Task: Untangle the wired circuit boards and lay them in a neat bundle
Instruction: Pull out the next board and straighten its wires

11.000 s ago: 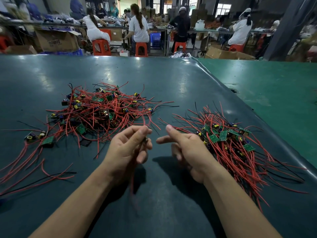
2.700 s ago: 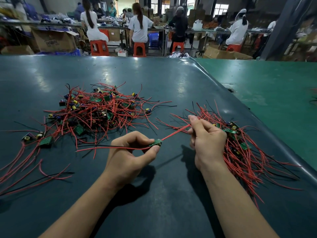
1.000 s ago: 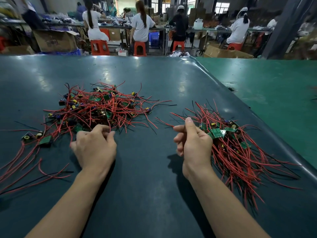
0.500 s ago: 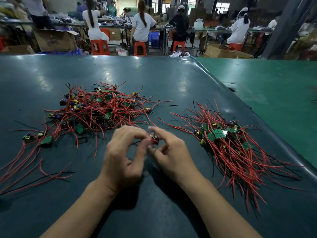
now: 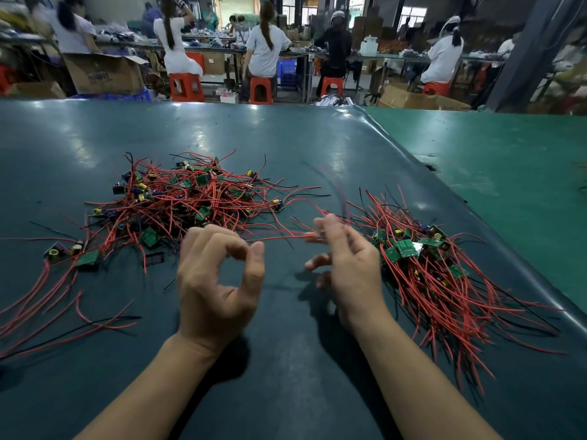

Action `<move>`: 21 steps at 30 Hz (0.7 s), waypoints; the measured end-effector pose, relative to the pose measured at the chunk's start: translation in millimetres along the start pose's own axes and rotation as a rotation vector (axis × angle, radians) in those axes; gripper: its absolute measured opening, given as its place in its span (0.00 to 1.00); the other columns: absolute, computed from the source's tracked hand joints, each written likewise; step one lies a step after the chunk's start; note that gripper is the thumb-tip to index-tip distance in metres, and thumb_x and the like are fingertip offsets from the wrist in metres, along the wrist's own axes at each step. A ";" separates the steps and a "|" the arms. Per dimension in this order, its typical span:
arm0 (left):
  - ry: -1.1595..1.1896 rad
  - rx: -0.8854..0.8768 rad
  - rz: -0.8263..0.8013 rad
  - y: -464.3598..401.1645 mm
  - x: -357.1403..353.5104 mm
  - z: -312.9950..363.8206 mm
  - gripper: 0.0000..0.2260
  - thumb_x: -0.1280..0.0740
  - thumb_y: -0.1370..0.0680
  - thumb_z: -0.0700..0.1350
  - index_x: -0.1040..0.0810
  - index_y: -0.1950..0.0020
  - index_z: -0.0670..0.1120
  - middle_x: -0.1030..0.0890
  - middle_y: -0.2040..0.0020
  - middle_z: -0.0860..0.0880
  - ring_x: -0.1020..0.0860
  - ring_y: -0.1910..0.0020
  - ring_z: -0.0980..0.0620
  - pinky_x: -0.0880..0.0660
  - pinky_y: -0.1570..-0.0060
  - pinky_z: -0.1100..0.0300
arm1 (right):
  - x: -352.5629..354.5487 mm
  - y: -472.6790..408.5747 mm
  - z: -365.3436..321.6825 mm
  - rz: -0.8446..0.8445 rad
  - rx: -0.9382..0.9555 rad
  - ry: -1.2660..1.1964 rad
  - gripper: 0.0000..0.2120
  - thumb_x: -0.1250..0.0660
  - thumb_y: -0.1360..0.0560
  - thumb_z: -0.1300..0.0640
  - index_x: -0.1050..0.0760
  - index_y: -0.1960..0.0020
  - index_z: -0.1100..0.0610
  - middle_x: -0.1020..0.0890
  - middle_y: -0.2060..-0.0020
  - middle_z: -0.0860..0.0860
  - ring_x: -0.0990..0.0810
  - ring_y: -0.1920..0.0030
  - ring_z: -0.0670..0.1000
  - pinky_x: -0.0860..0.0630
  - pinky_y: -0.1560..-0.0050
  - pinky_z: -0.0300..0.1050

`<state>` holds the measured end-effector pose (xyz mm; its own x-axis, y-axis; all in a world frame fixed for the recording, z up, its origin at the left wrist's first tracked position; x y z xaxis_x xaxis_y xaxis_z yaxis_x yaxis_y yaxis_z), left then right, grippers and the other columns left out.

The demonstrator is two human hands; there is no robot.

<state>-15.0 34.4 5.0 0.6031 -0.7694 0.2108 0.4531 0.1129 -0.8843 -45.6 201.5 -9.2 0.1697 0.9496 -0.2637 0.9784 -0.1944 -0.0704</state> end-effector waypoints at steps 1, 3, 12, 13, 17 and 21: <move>0.067 0.040 -0.067 1.0 -2.5 -0.4 0.16 0.37 0.21 0.46 0.28 0.68 0.41 0.27 0.68 0.49 0.29 0.67 0.49 0.32 0.62 0.55 | 1.6 -1.0 -2.2 0.009 -0.038 -0.048 0.13 0.38 0.20 0.47 0.21 0.51 0.54 0.16 0.59 0.51 0.23 0.75 0.47 0.35 0.80 0.35; 0.194 0.134 -0.277 4.5 -11.8 0.2 0.19 0.38 0.21 0.50 0.24 0.68 0.42 0.26 0.73 0.50 0.27 0.72 0.50 0.30 0.69 0.54 | 0.9 0.4 -4.2 -0.034 -0.051 -0.043 0.15 0.43 0.18 0.45 0.21 0.47 0.51 0.17 0.56 0.53 0.23 0.73 0.46 0.34 0.78 0.36; 0.484 0.536 -0.427 9.3 -25.4 -0.4 0.04 0.31 0.25 0.46 0.19 0.53 0.48 0.16 0.62 0.57 0.21 0.67 0.63 0.27 0.63 0.72 | -19.1 14.4 3.4 -0.269 -0.021 0.134 0.13 0.40 0.18 0.60 0.23 0.37 0.56 0.17 0.45 0.53 0.20 0.50 0.40 0.25 0.50 0.38; 0.502 0.567 -0.417 9.6 -26.6 -0.5 0.04 0.31 0.25 0.45 0.18 0.52 0.47 0.16 0.61 0.56 0.20 0.67 0.62 0.27 0.63 0.71 | -16.8 12.7 1.2 -0.222 0.021 0.119 0.12 0.39 0.19 0.62 0.21 0.39 0.57 0.17 0.48 0.51 0.19 0.53 0.40 0.24 0.53 0.35; 0.574 0.671 -0.295 7.8 -28.3 -3.3 0.06 0.31 0.25 0.40 0.19 0.50 0.42 0.15 0.61 0.49 0.21 0.71 0.54 0.24 0.67 0.66 | -4.2 7.2 -1.2 -0.045 0.129 0.258 0.08 0.33 0.22 0.57 0.16 0.53 0.59 0.15 0.61 0.50 0.20 0.68 0.44 0.28 0.71 0.35; 0.687 0.766 -0.326 6.5 -27.3 -7.6 0.09 0.31 0.28 0.45 0.19 0.50 0.43 0.16 0.59 0.43 0.22 0.70 0.49 0.23 0.66 0.61 | -2.7 6.9 0.1 -0.021 0.052 0.141 0.10 0.31 0.22 0.56 0.16 0.58 0.59 0.16 0.65 0.52 0.25 0.74 0.46 0.34 0.77 0.35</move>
<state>-33.5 51.4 -9.7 -0.0108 -0.9949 -0.1007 0.9592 0.0182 -0.2821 -39.4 197.6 -9.1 0.1677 0.9780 -0.1238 0.9751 -0.1831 -0.1254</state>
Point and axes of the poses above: each hand's wrist, its own y-axis away from the middle knuckle, its own x-axis out of the back of the hand, z = x × y, the point moved 3 cm from there along -y, towards the middle knuckle
